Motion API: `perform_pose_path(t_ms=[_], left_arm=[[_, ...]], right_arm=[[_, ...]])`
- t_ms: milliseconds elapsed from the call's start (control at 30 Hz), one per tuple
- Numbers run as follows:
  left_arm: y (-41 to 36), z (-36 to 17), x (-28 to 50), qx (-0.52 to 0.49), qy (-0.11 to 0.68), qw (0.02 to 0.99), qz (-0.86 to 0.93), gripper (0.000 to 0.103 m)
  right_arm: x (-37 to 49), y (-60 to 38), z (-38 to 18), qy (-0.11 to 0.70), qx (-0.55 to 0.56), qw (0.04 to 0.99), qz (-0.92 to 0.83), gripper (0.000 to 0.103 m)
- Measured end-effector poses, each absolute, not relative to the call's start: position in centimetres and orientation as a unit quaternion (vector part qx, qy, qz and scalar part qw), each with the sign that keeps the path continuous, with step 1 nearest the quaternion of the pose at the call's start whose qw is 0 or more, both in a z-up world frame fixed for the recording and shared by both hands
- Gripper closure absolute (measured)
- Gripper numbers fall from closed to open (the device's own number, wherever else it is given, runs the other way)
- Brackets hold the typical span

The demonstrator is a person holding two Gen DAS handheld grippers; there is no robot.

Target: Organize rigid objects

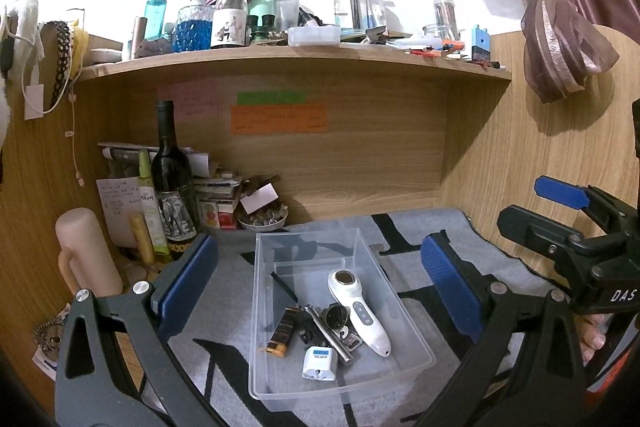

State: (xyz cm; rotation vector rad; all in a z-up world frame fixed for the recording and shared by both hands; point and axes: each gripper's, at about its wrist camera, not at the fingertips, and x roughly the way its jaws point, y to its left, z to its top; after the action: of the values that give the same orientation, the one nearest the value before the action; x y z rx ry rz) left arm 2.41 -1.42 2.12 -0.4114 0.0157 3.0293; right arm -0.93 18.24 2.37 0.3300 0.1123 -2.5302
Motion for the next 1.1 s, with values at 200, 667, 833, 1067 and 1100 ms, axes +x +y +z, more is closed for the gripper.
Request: perform_pose_path(t_ms=[200,667,833,1067,1100], left_arm=[[-1.41,2.19,2.52,-0.132,0.007,0.043,0.99,0.0],[-1.34,2.29,2.53,-0.129,0.008,0.043,0.991,0.0],[-1.35,2.29,2.49,-0.131,0.008,0.044,0.99,0.0],[-1.38,2.3,2.52,-0.132,0.008,0.046,0.99,0.0],[-1.36,2.3,2.52,-0.132,0.008,0.045,0.99,0.0]], right_arm=[[-0.6,18.1,2.46,0.046,0.119,0.29,-0.949,0.0],[-0.41,18.19,2.75,0.045,0.113,0.286,-0.951,0.0],[-0.42,18.21,2.73,0.046,0.112,0.287,-0.95,0.0],[-0.44,18.29,2.82,0.047,0.11,0.288,-0.95,0.0],[-0.43,18.31,2.83,0.047,0.109,0.288,-0.95,0.0]])
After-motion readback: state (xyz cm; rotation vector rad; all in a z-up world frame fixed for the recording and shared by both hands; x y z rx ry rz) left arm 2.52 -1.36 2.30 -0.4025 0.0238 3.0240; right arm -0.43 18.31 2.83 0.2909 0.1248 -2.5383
